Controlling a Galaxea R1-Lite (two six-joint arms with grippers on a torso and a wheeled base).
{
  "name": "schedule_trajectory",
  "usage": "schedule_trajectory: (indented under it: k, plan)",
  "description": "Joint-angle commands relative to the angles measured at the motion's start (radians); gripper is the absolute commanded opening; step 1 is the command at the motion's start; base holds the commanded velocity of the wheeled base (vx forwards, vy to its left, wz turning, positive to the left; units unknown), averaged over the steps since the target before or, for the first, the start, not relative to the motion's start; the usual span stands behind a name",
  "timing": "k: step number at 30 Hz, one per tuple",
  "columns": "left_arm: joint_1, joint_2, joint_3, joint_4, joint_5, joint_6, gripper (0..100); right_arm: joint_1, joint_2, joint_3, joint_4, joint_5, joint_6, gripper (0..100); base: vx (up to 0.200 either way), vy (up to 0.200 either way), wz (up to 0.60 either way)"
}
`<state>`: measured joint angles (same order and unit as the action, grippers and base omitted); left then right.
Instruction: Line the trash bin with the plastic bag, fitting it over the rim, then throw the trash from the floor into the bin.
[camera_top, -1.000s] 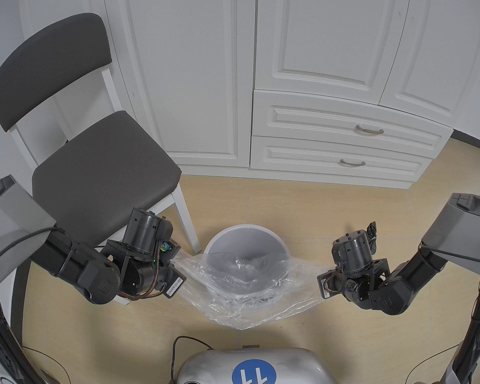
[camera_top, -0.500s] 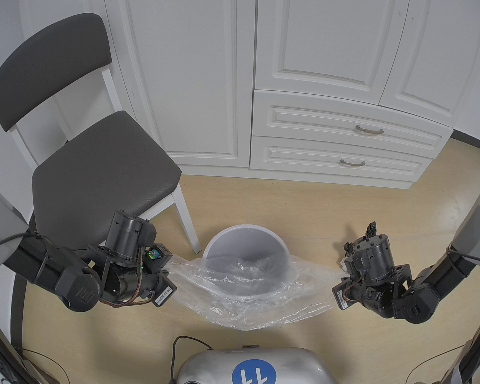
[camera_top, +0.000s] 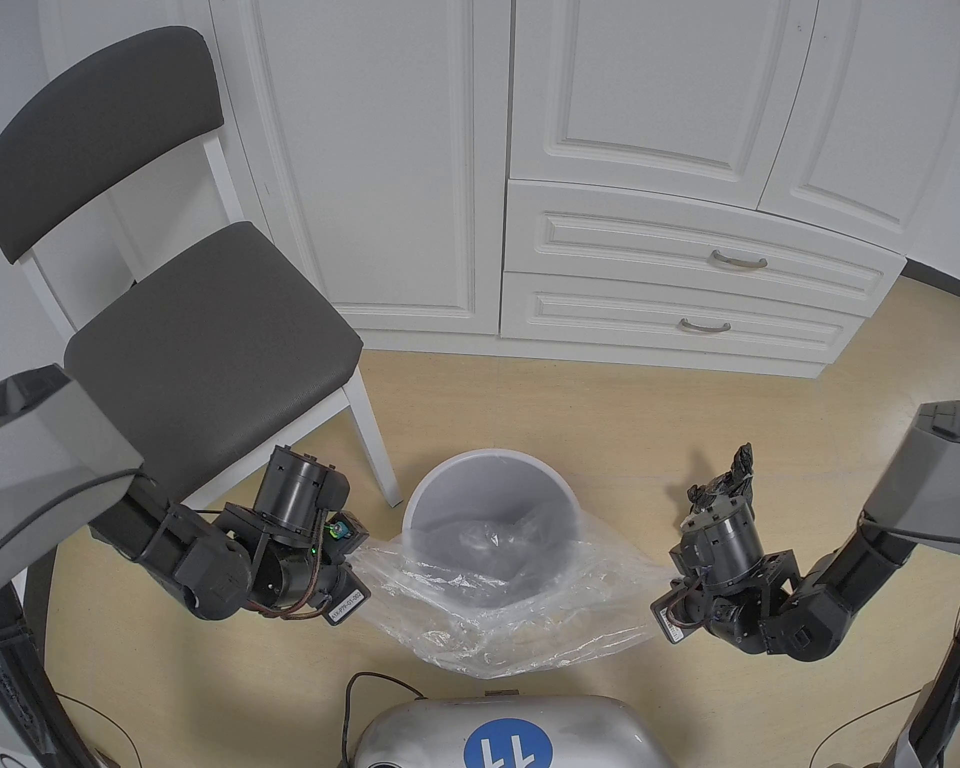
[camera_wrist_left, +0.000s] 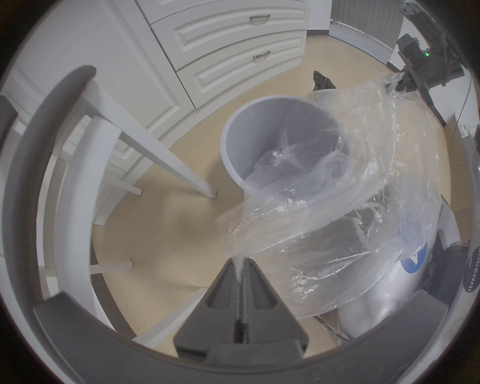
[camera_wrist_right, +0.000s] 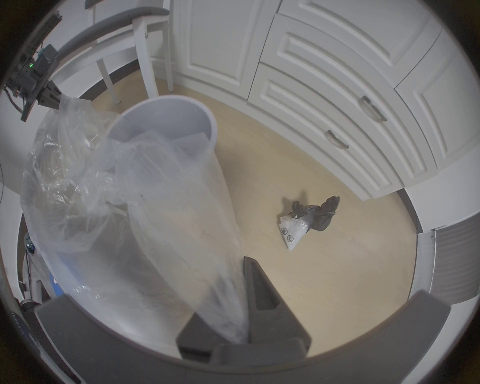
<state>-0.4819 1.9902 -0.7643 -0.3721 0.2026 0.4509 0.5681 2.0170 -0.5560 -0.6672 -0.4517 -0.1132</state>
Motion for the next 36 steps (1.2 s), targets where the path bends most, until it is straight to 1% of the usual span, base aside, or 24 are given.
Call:
schedule_trajectory:
  k: [1, 5, 6, 8, 11, 14, 16, 18, 21, 25, 27, 29, 31, 34, 36]
  plan:
    - [0.011, 0.096, -0.04, -0.002, 0.0, -0.009, 0, 0.001, 0.114, -0.032, -0.025, -0.001, 0.01, 0, 0.0, 0.0, 0.0]
    - [0.009, 0.119, -0.063, -0.004, 0.008, -0.041, 0, -0.005, 0.177, -0.062, -0.072, -0.01, 0.027, 0, 0.0, 0.0, 0.0]
    - [0.009, 0.133, -0.078, -0.004, 0.009, -0.058, 0, -0.005, 0.203, -0.079, -0.098, -0.012, 0.046, 0, 0.0, 0.0, 0.0]
    - [0.009, 0.16, -0.107, -0.011, 0.012, -0.084, 0, -0.008, 0.224, -0.099, -0.114, -0.013, 0.056, 0, 0.0, 0.0, 0.0]
    - [0.006, 0.196, -0.138, -0.048, 0.02, -0.136, 0, -0.01, 0.244, -0.125, -0.14, -0.013, 0.083, 0, 0.0, 0.0, 0.0]
    - [0.006, 0.231, -0.161, -0.1, 0.055, -0.167, 0, -0.01, 0.259, -0.136, -0.161, -0.015, 0.104, 0, 0.0, 0.0, 0.0]
    - [0.008, 0.236, -0.156, -0.116, 0.074, -0.166, 0, -0.011, 0.256, -0.128, -0.161, -0.015, 0.102, 0, 0.0, 0.0, 0.0]
    - [0.011, 0.216, -0.129, -0.099, 0.07, -0.144, 0, -0.011, 0.256, -0.124, -0.161, -0.016, 0.099, 0, 0.0, 0.0, 0.0]
    - [0.011, 0.19, -0.087, -0.12, 0.067, -0.115, 0, -0.011, 0.259, -0.116, -0.161, -0.021, 0.096, 0, 0.0, 0.0, 0.0]
    - [0.016, 0.163, -0.076, -0.125, 0.067, -0.113, 0, -0.011, 0.255, -0.107, -0.163, -0.028, 0.095, 0, 0.0, 0.0, 0.0]
    - [0.037, 0.14, -0.061, -0.123, 0.061, -0.107, 0, -0.011, 0.236, -0.091, -0.163, -0.041, 0.093, 0, 0.0, 0.0, 0.0]
    - [0.049, 0.124, -0.053, -0.117, 0.037, -0.101, 0, -0.011, 0.21, -0.073, -0.163, -0.051, 0.079, 0, 0.0, 0.0, 0.0]
    - [0.057, 0.114, -0.043, -0.116, 0.018, -0.078, 0, -0.01, 0.198, -0.058, -0.163, -0.051, 0.066, 0, 0.0, 0.0, 0.0]
    - [0.072, 0.105, -0.015, -0.125, -0.006, -0.017, 0, -0.01, 0.193, -0.032, -0.163, -0.051, 0.041, 0, 0.0, 0.0, 0.0]
    - [0.072, 0.104, -0.013, -0.125, -0.006, -0.009, 0, -0.008, 0.195, -0.028, -0.163, -0.051, 0.038, 0, 0.0, 0.0, 0.0]
